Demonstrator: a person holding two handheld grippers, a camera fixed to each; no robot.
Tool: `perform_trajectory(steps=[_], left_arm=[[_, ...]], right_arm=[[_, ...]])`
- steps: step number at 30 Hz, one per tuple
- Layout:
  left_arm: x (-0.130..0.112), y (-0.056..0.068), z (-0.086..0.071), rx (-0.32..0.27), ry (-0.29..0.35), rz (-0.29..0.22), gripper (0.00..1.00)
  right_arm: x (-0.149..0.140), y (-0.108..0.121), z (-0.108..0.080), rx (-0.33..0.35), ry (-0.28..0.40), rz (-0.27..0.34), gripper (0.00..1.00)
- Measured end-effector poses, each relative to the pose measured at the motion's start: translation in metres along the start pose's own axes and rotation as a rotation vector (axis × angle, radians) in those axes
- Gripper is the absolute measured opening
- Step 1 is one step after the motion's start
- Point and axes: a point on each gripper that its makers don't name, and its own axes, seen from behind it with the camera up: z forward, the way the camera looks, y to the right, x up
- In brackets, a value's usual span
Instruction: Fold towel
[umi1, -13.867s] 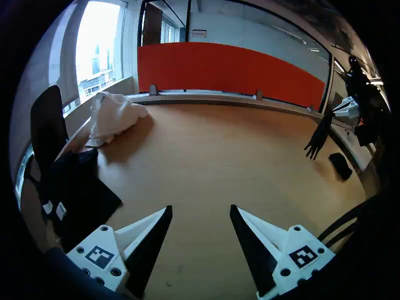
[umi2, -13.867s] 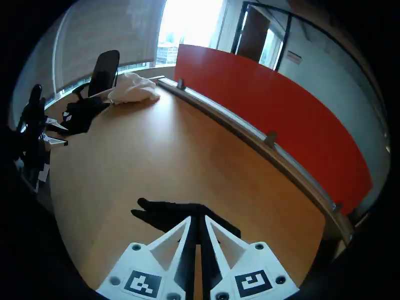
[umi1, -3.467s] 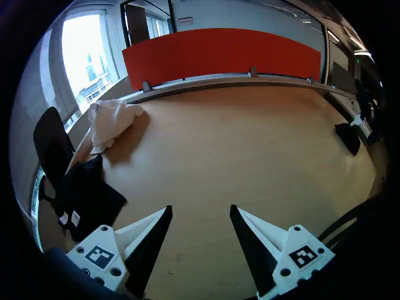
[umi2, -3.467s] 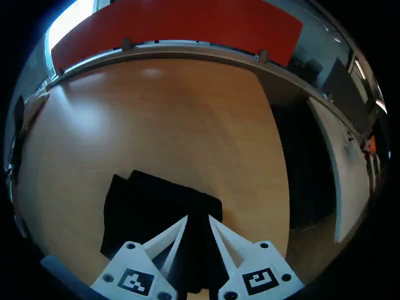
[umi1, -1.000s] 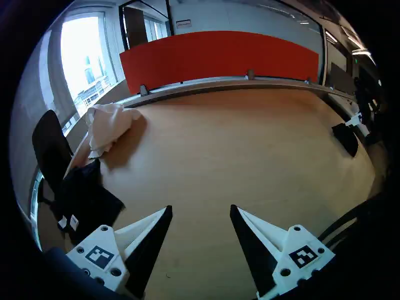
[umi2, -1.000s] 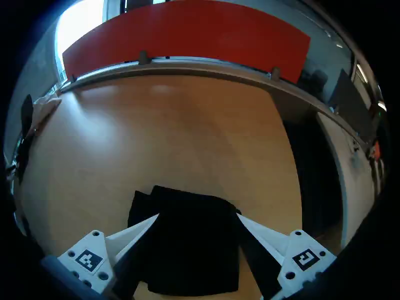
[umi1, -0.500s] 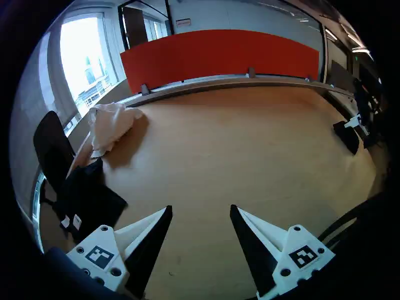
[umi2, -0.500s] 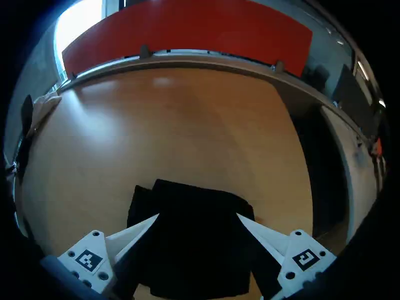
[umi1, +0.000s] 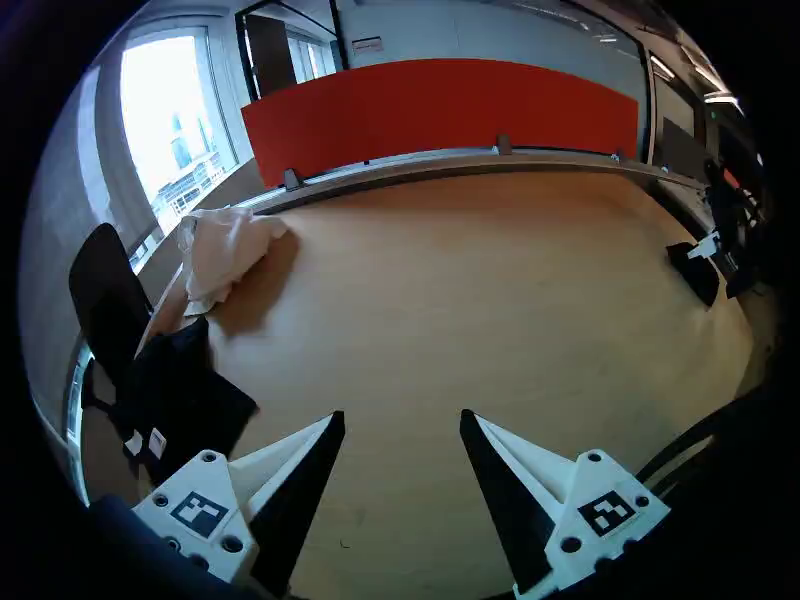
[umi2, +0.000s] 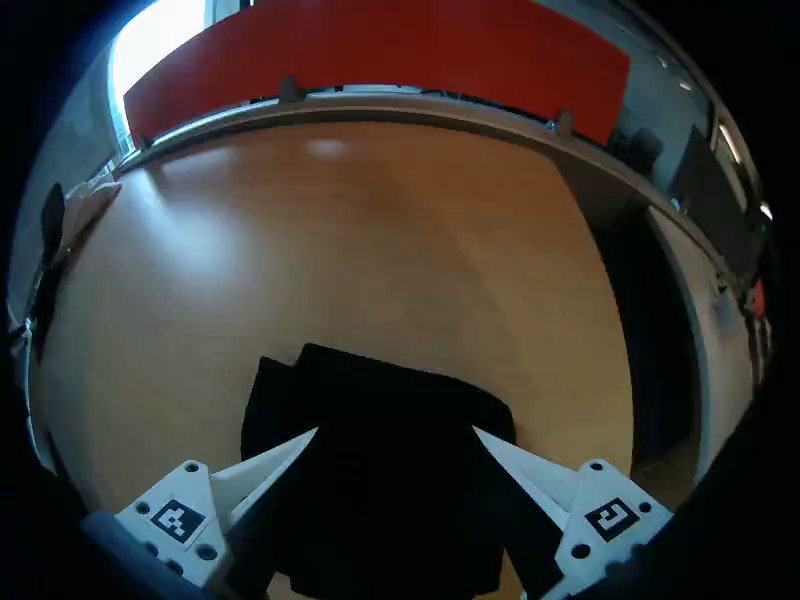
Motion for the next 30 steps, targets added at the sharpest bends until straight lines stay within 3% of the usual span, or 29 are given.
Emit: perform_trajectory(steps=[8, 16, 30], left_arm=[[0.002, 0.000, 0.002, -0.005, 0.010, -0.008, 0.85], [0.004, -0.001, 0.000, -0.008, 0.025, -0.020, 0.85], [0.002, -0.004, -0.005, -0.018, 0.039, -0.017, 0.85]], right_arm=[[0.019, -0.003, -0.020, 0.002, 0.064, 0.026, 0.99], [0.022, -0.006, -0.032, -0.002, 0.085, 0.032, 0.99], [-0.014, -0.022, -0.045, -0.011, 0.077, 0.034, 0.99]])
